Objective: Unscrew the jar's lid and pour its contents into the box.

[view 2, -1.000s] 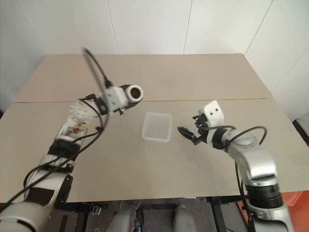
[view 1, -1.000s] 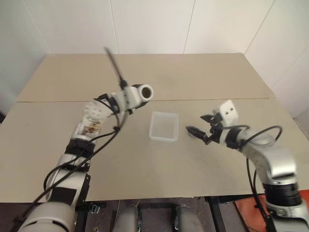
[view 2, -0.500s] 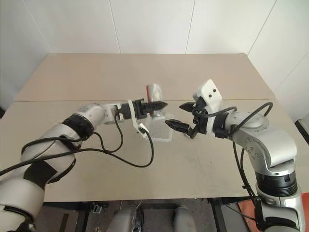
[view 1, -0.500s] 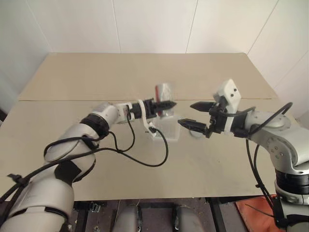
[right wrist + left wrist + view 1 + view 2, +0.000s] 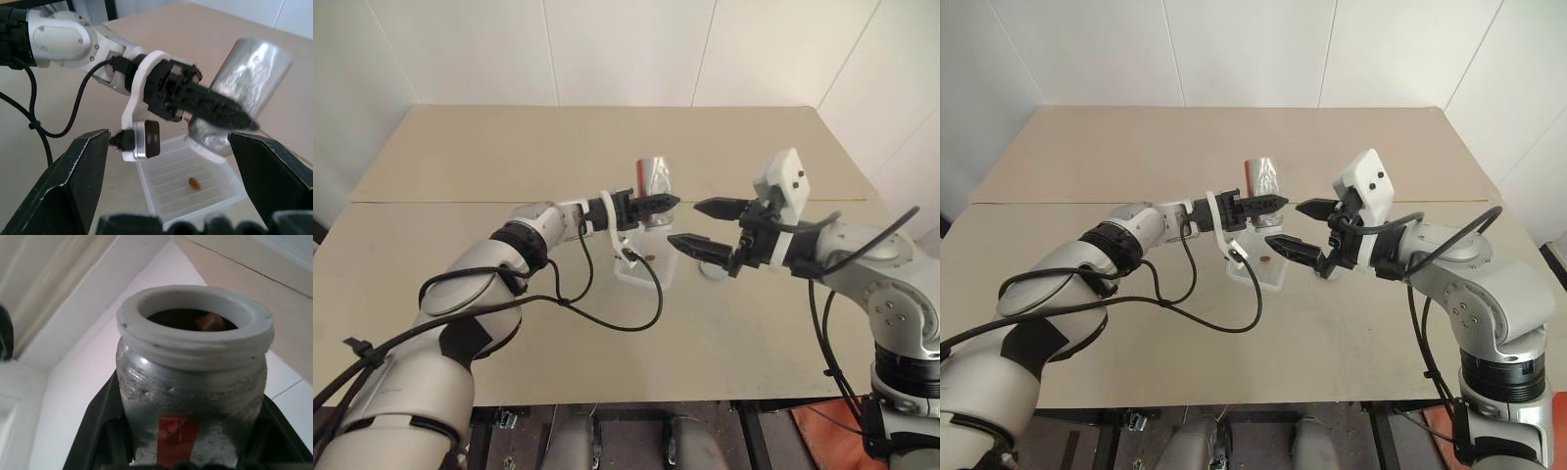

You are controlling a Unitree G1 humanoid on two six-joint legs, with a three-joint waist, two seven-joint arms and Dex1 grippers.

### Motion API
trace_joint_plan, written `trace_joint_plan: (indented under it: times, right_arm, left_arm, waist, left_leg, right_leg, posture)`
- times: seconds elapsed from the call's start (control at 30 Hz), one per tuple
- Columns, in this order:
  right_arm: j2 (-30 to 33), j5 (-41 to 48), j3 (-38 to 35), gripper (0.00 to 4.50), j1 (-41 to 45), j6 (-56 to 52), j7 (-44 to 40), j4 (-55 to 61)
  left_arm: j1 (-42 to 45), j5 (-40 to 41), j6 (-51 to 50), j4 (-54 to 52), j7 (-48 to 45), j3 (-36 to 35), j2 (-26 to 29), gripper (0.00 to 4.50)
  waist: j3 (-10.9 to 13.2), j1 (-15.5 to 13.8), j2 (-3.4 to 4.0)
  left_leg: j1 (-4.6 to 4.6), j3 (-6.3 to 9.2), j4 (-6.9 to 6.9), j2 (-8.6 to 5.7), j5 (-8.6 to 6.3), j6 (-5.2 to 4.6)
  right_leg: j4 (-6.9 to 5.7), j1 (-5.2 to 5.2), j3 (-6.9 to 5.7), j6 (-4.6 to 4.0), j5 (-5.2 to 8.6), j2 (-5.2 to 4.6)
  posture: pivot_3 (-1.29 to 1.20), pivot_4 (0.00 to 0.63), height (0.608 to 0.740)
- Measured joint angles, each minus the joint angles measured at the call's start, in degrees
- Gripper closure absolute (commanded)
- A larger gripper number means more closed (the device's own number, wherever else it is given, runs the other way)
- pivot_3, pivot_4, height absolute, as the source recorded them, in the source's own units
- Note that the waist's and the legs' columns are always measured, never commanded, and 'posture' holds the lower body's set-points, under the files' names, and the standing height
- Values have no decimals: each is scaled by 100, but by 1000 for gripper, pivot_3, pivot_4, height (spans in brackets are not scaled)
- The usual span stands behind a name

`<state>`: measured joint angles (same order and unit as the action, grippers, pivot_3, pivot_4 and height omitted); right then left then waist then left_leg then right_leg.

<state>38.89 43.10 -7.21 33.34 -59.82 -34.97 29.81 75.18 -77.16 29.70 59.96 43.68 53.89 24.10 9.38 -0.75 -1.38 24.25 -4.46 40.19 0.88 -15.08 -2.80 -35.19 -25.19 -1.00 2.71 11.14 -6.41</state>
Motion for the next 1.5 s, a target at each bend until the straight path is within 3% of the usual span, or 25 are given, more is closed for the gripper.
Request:
trace_joint_plan:
  times: [0.1,0.2,0.27,0.37,0.57,0.77,0.93,1.2,1.37,1.5]
  right_arm:
    - [34,13,0,22,-11,3,-3,0]
    - [37,45,8,22,-32,18,-36,-7]
    - [34,48,15,22,-49,45,-83,-23]
    - [15,50,22,22,-61,75,-120,-83]
    - [-48,44,45,22,-113,217,-114,-164]
    - [-91,43,48,22,-262,233,-63,-175]
    - [-94,40,47,22,-321,238,14,-170]
    - [-92,39,48,0,-363,250,13,-119]
    - [-69,22,53,0,-370,315,-8,-119]
    - [113,-33,65,0,-523,410,-141,-130]
  left_arm:
    - [-227,1507,847,-112,-1181,-946,201,2530]
    - [-958,3975,862,-816,-3321,-2340,264,2530]
    - [-1654,5647,4,-1761,-4729,-3163,184,2530]
    - [-2512,7493,-1945,-3155,-6091,-4101,50,2530]
    - [-3376,9383,-5060,-4846,-6611,-5425,-29,2530]
    - [-4410,9527,-5366,-5124,-6714,-5524,-235,2530]
    - [-4472,9342,-4769,-4973,-6852,-5508,-335,2530]
    - [-4707,9038,-4332,-4635,-6947,-5460,-457,44]
    - [-4874,9013,-4348,-4946,-7080,-5512,-284,44]
    - [-5441,9208,-4641,-5843,-7411,-5627,151,44]
  waist:
    - [0,22,1]
    - [-1,48,2]
    - [-1,79,3]
    - [-1,124,3]
    - [-2,131,4]
    - [-2,103,4]
    - [-3,55,5]
    - [-3,53,5]
    - [-3,59,5]
    - [-3,74,5]
  left_leg:
    - [-3,-1,1,4,4,7]
    - [-7,5,9,10,12,20]
    - [-7,25,18,12,18,30]
    - [-7,36,30,7,8,14]
    - [-12,52,49,3,-6,-11]
    - [-29,51,50,-1,-8,-14]
    - [-66,53,52,-2,-9,-16]
    - [-91,54,51,1,-12,-19]
    - [-87,54,49,2,-13,-21]
    - [-88,54,41,9,-14,-21]
  right_leg:
    - [-2,0,1,-1,0,-1]
    - [-10,0,3,-1,0,-1]
    - [-14,1,10,-1,0,-2]
    - [-17,7,12,0,0,-1]
    - [-33,17,12,2,0,2]
    - [-41,31,14,1,-1,1]
    - [-49,63,15,0,0,1]
    - [-9,89,15,-3,-2,1]
    - [-3,87,16,-3,-2,1]
    - [2,86,18,-3,-2,-1]
  posture:
    - [0,150,740]
    - [0,150,740]
    - [0,150,740]
    - [0,150,740]
    - [0,150,740]
    - [0,150,740]
    - [0,150,740]
    - [0,150,740]
    - [0,150,740]
    - [0,150,740]
